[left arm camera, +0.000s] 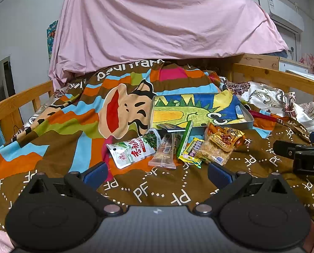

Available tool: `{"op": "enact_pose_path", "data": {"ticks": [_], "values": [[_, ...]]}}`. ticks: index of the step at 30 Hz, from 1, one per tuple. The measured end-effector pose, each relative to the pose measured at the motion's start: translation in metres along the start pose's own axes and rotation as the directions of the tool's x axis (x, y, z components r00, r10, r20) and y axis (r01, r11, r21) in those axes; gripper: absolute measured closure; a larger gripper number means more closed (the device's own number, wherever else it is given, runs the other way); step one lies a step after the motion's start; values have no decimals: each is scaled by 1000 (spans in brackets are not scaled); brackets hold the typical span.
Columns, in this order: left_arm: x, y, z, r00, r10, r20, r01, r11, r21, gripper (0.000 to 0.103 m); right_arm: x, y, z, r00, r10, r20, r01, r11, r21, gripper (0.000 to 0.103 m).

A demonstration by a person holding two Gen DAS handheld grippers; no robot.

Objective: Organize snacks

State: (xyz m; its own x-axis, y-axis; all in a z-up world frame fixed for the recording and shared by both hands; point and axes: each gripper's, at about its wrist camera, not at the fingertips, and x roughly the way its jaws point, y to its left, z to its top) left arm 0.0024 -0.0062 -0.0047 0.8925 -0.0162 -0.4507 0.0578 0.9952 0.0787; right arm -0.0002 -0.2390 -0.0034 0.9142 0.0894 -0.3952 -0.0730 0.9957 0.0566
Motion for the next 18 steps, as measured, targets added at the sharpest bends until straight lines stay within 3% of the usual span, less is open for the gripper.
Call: {"op": "enact_pose_path", "data": {"ticks": [18], "values": [[1, 2, -3, 1000, 12, -26, -12, 1000, 2, 0, 5, 1, -8, 999, -33, -25, 33, 999, -17, 1]]}}
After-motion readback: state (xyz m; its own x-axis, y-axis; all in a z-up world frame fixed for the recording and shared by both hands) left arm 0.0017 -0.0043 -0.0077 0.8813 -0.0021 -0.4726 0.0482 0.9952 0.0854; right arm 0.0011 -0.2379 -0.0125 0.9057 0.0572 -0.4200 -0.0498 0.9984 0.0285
